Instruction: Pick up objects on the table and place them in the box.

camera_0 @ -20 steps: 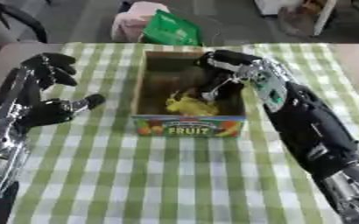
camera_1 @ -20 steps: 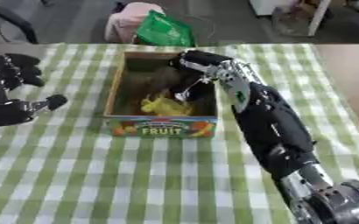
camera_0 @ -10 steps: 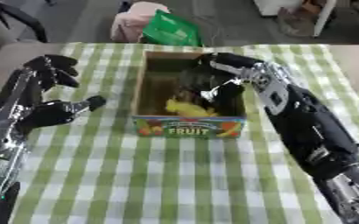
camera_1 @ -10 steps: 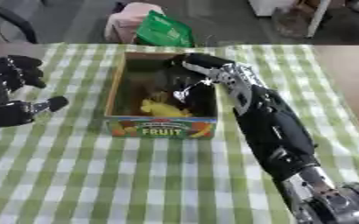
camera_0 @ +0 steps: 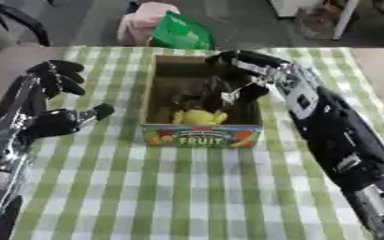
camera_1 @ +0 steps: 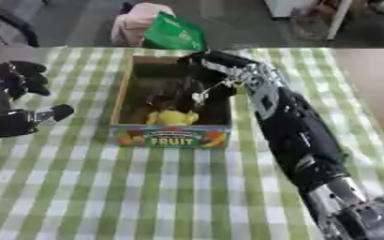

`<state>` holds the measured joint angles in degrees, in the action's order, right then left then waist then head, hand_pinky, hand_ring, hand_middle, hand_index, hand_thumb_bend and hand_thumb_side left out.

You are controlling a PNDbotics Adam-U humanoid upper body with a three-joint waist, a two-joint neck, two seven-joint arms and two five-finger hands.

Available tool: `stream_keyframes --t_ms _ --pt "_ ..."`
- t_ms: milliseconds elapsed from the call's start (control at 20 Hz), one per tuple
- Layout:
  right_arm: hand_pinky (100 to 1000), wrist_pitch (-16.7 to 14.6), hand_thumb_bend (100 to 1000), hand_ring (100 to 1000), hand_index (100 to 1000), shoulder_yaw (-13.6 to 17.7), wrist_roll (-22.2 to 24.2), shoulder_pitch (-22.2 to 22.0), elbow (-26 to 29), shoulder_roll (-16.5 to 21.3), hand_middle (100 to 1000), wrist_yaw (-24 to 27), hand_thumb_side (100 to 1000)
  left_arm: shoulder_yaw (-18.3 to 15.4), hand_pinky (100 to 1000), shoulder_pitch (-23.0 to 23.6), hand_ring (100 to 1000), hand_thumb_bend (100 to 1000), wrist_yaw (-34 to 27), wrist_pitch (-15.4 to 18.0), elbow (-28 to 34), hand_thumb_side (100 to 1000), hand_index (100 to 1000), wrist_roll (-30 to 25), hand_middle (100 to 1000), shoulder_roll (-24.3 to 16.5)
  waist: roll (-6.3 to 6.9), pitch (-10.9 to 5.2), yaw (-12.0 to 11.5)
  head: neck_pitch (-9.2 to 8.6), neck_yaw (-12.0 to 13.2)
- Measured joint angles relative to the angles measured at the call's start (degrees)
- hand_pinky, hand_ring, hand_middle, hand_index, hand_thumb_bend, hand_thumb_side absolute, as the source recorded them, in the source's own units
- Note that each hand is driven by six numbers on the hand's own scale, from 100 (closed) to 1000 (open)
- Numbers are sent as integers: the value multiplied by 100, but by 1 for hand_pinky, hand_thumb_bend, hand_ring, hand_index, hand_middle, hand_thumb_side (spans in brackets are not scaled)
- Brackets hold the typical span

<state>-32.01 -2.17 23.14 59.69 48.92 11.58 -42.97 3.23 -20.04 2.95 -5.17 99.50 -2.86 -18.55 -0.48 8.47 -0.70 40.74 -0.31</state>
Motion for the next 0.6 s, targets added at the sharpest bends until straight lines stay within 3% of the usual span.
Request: stream_keyframes --t_ms 200,400,600 --pt "817 231 100 945 930 -33 -368 -323 837 484 814 1210 193 -76 653 97 521 819 8 8 -1 140 684 55 523 -1 -35 0 68 1 93" --pt "825 928 100 968 945 -31 -794 -842 1810 997 819 2316 240 -161 656 166 528 819 13 32 -1 140 686 150 531 -1 -52 0 155 2 170" --pt "820 1655 100 940 946 71 -1105 -1503 2750 1258 812 3221 243 -208 662 216 540 819 52 64 5 141 692 197 544 -1 -38 16 258 10 224"
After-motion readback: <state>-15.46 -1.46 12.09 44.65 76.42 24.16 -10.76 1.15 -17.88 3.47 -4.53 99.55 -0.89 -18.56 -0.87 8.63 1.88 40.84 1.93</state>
